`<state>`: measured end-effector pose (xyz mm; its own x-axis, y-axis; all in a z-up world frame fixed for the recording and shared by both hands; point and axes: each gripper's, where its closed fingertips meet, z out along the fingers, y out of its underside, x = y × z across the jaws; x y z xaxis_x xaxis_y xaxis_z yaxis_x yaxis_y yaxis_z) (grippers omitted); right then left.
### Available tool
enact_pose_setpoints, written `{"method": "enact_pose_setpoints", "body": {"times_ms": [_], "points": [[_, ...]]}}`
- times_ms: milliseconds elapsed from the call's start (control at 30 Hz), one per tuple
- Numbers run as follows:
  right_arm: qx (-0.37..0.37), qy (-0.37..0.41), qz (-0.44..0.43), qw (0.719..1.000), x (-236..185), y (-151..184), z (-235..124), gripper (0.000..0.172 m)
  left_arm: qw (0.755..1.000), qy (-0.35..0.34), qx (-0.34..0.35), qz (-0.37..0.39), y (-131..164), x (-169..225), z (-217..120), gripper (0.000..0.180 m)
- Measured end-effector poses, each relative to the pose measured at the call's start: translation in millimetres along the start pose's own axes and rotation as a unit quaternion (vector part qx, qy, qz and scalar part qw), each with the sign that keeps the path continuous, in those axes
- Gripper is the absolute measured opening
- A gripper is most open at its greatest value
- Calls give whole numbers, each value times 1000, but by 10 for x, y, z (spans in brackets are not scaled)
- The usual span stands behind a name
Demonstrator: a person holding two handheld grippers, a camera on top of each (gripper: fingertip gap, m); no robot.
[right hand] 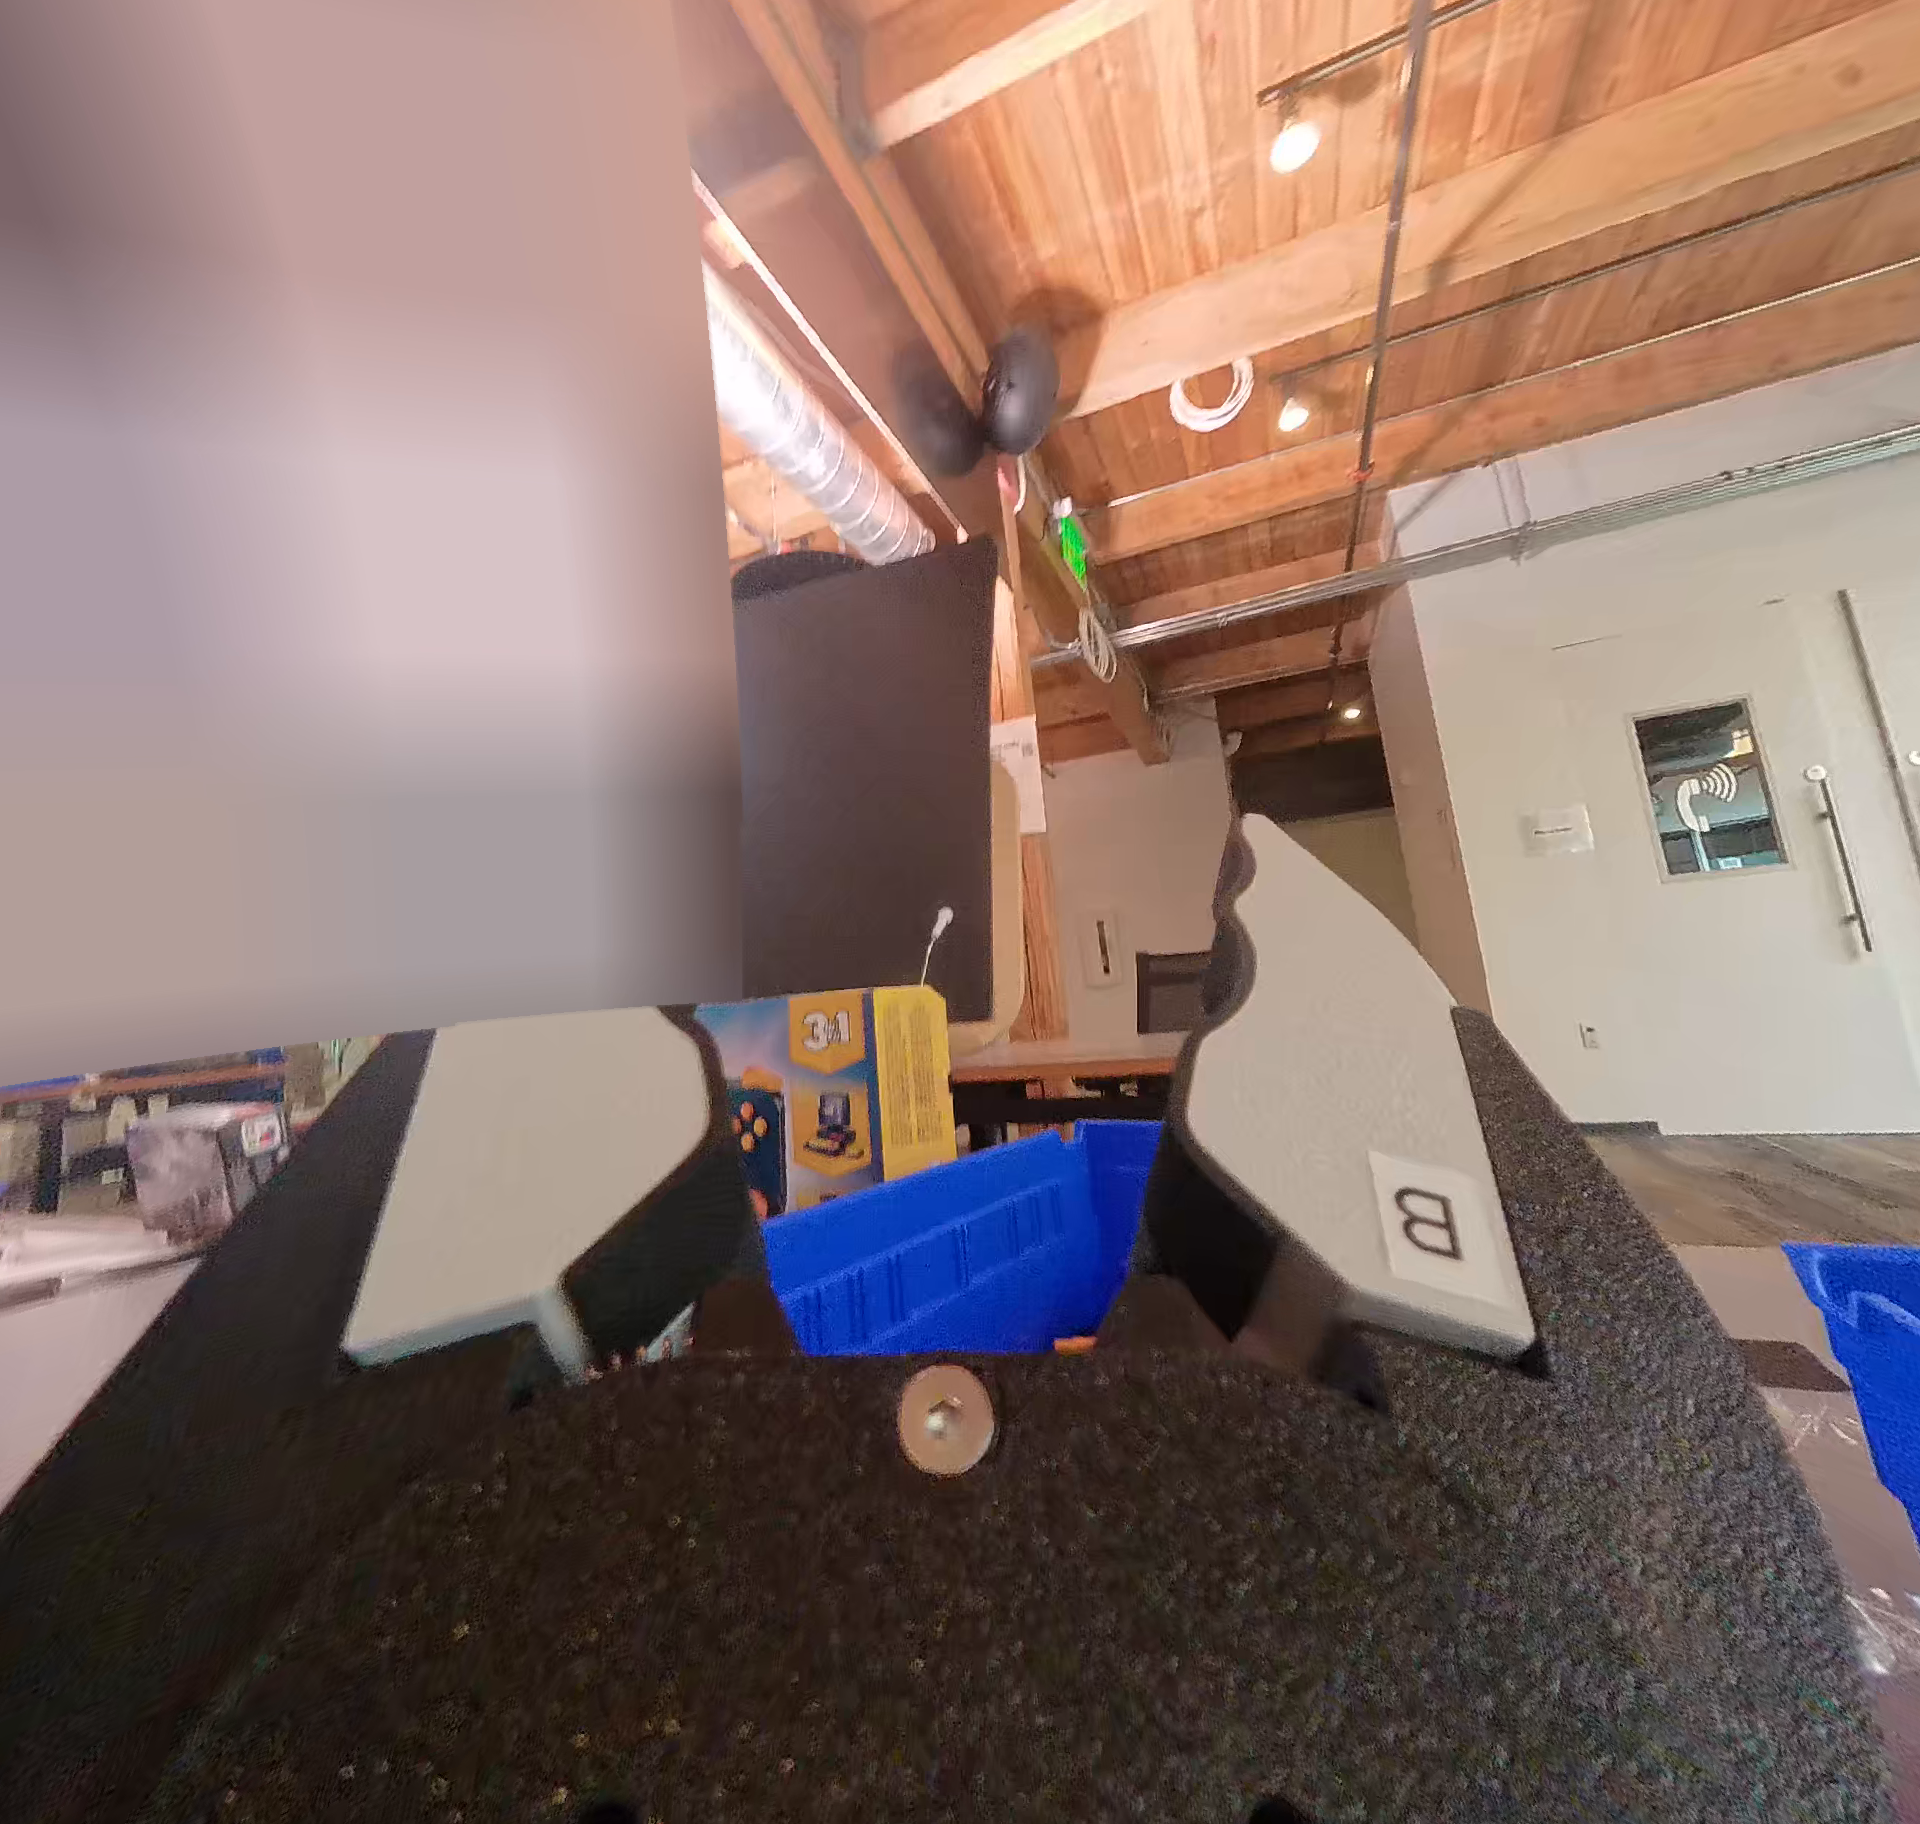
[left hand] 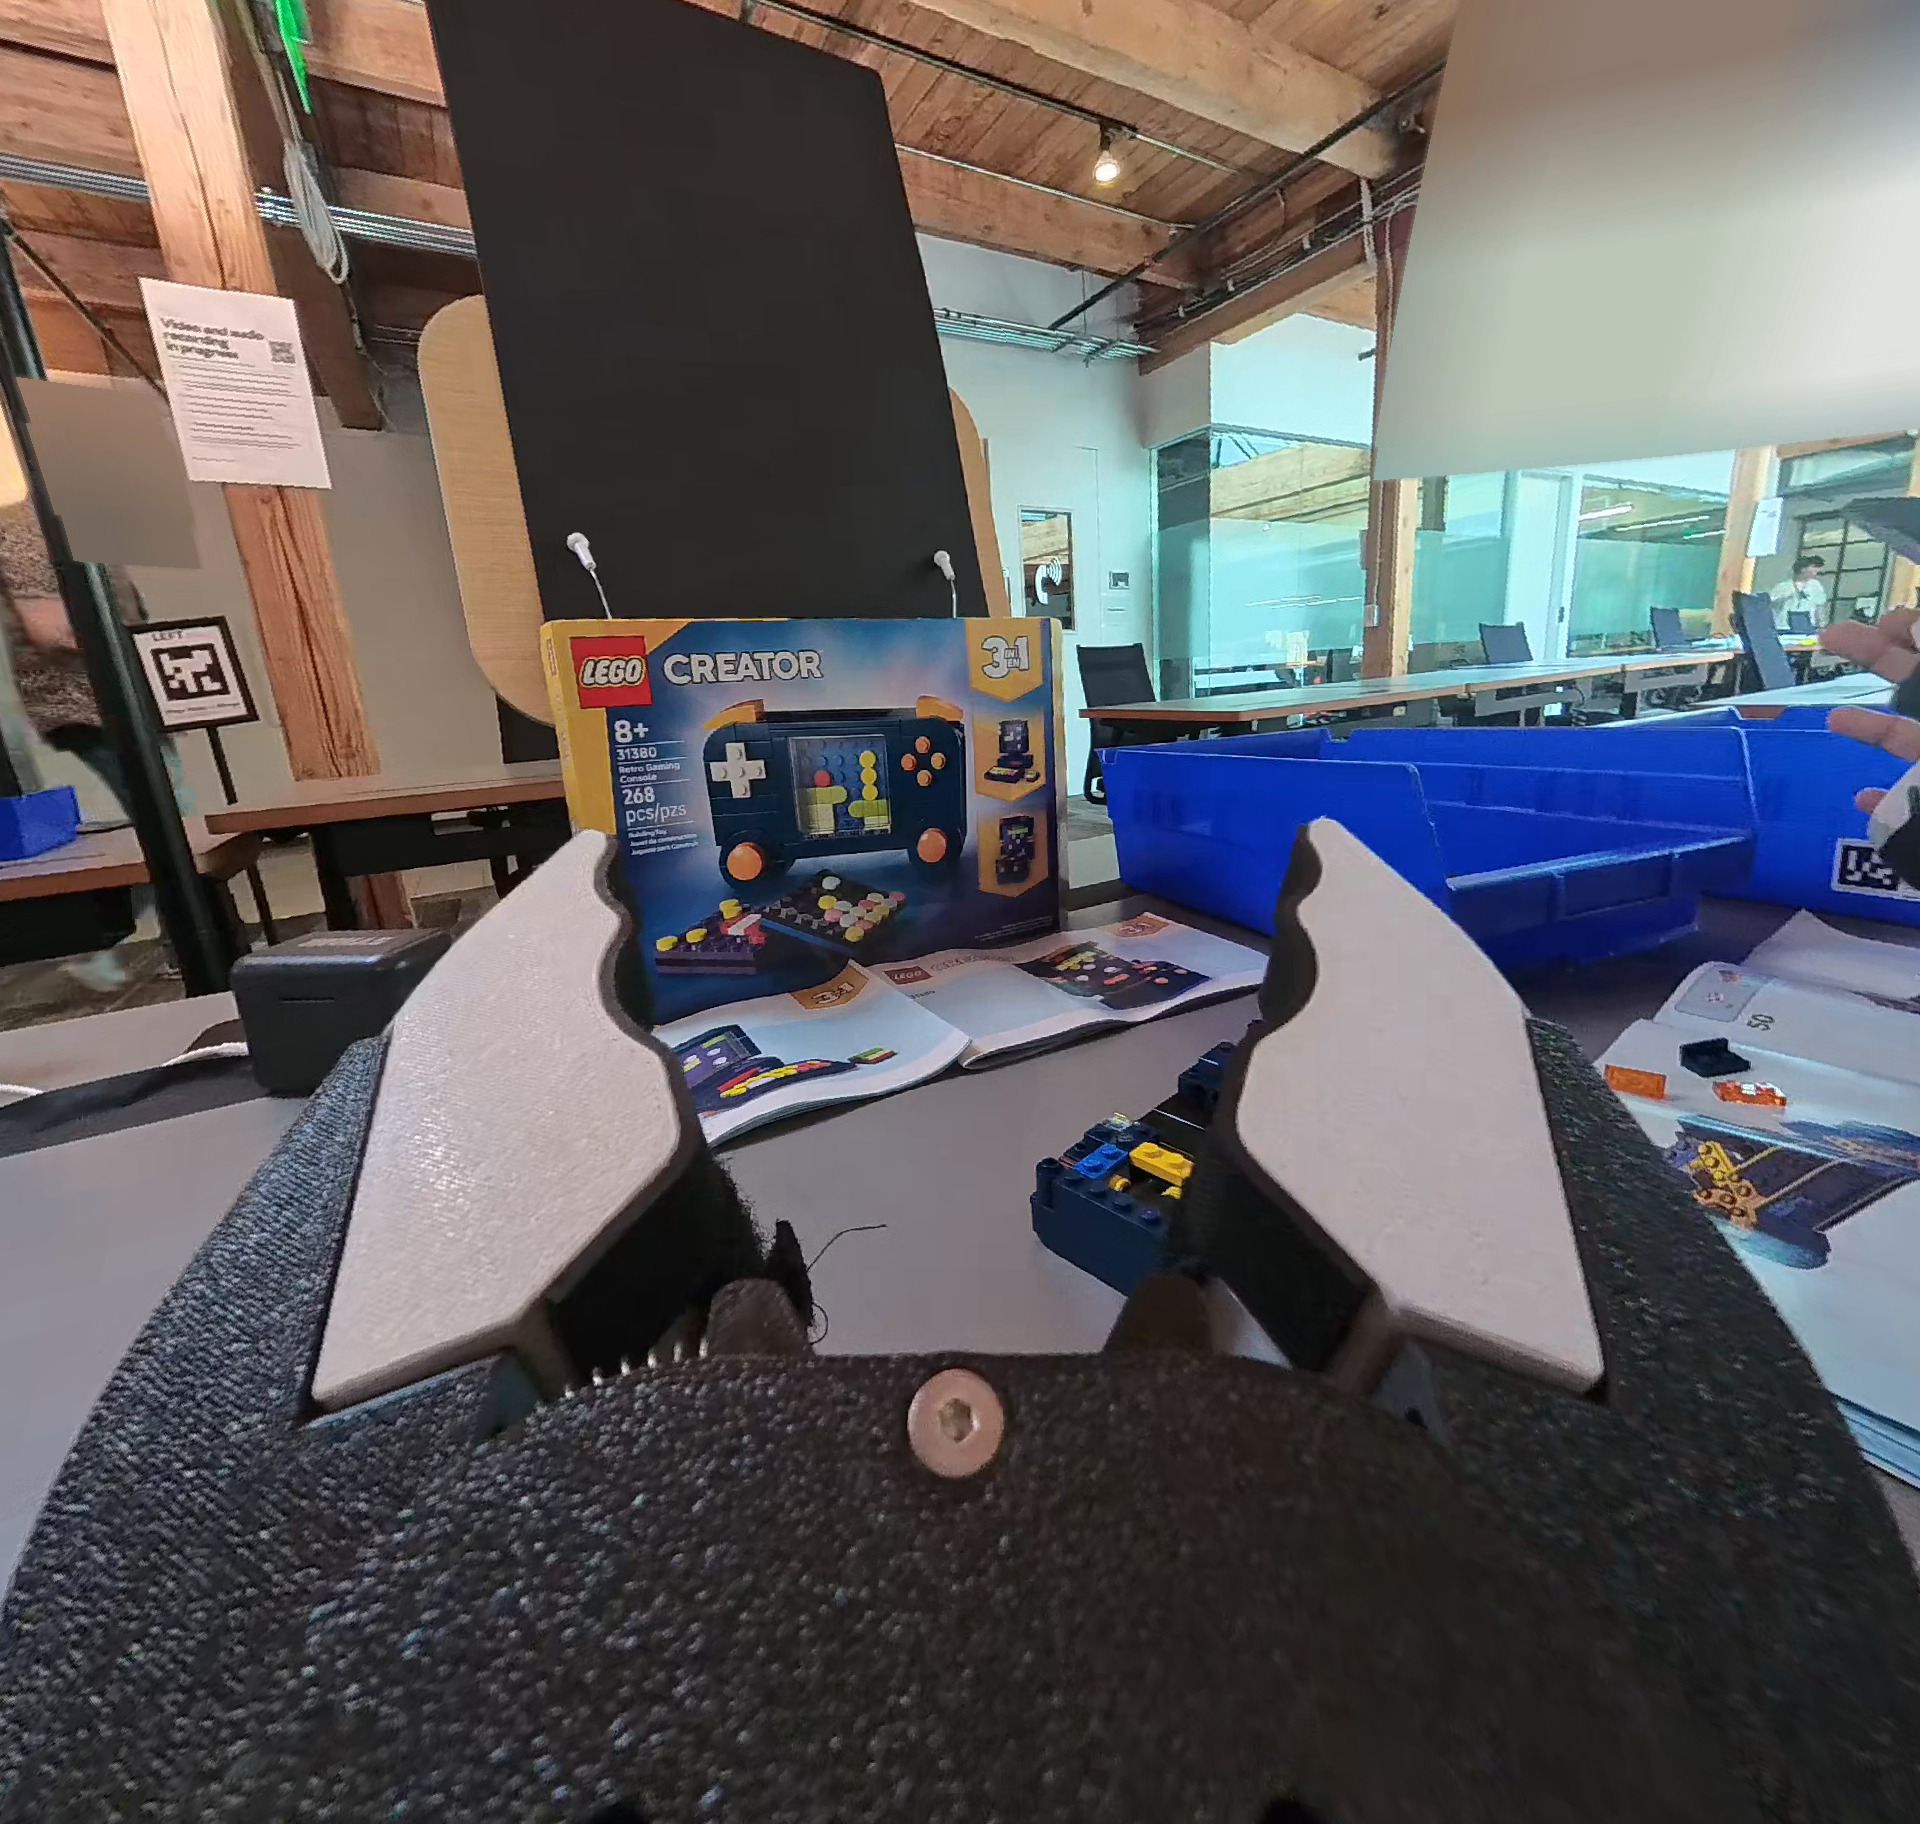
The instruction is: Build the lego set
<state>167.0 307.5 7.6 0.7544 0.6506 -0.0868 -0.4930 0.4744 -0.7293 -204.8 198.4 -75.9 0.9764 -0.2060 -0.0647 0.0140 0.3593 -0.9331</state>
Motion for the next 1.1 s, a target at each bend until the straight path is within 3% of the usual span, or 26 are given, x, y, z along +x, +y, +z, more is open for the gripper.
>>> {"method": "enact_pose_setpoints", "body": {"times_ms": [133, 200, 267, 333, 433, 500, 633, 767, 967, 1100], "points": [[-44, -29, -53, 997, -114, 133, 54, 94, 1000, -1, -4, -9, 7, -20, 3, 115], [-74, -41, -88, 993, -136, 181, 82, 84, 1000, -19, -12, -22, 23, -85, -1, 115], [-156, -56, -123, 979, -103, 341, 110, 56, 999, -23, -18, -34, 30, -93, -7, 116], [-278, -92, -140, 946, -63, 563, 113, 45, 999, -16, -29, -26, 49, -42, 2, 116], [-464, -145, -168, 858, 96, 825, 29, 46, 997, 6, -67, 25, 129, 100, 34, 117], [-532, -178, -190, 805, 219, 871, 70, 39, 992, 23, -99, 71, 213, 195, 42, 117], [-672, -246, -194, 671, 476, 1084, 102, 34, 976, 47, -151, 149, 365, 298, 29, 118], [-737, -294, -172, 584, 669, 1433, 218, 27, 971, 52, -155, 175, 355, 333, 24, 117], [-781, -370, -248, 438, 1102, 1938, 148, 17, 970, 48, -163, 173, 374, 304, 16, 117], [-810, -385, -296, 329, 1411, 2189, -16, 25, 968, 53, -172, 175, 413, 319, 14, 117]]}}
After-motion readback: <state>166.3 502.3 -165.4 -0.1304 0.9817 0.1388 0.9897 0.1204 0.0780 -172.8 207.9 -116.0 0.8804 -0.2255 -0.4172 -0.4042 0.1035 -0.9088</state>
